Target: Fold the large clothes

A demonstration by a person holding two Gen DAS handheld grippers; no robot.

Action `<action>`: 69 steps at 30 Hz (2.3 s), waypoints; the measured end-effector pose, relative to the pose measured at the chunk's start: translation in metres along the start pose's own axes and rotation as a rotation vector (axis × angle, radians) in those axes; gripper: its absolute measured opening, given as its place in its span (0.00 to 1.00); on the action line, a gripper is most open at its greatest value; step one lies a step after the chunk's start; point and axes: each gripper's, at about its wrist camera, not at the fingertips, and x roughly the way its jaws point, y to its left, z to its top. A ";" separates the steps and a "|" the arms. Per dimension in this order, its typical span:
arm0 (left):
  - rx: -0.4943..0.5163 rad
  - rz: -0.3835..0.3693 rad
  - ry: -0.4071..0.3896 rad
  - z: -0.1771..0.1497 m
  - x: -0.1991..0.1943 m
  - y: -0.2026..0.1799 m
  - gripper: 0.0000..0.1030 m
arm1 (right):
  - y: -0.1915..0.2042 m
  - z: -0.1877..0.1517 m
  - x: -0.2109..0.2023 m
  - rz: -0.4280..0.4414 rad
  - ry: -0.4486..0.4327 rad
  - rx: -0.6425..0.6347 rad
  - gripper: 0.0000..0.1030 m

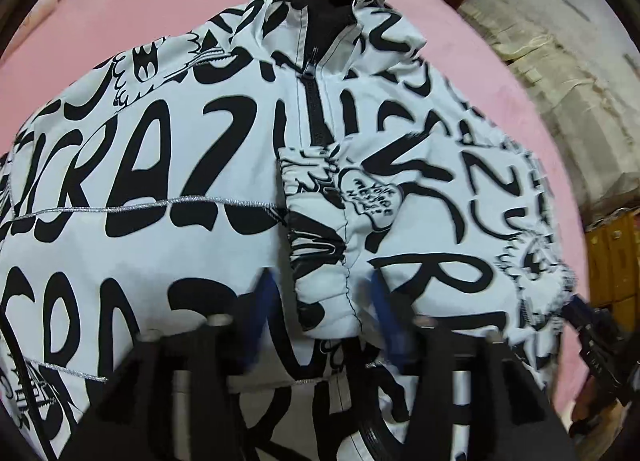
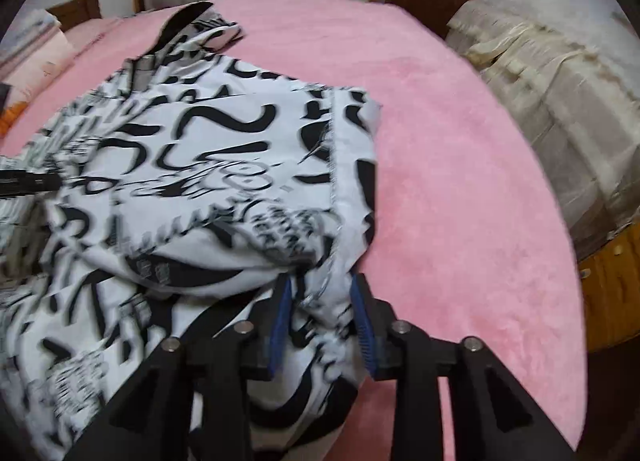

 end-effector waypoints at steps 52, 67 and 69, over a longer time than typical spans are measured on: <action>0.096 0.155 -0.195 0.012 -0.008 -0.078 0.40 | 0.093 0.081 0.005 0.169 -0.053 0.019 0.33; 0.147 0.275 -0.093 -0.009 0.033 -0.058 0.37 | -0.019 0.013 0.035 0.059 0.045 0.180 0.00; 0.154 0.283 -0.098 -0.010 0.032 -0.058 0.37 | -0.013 0.012 0.035 0.027 0.044 0.168 0.00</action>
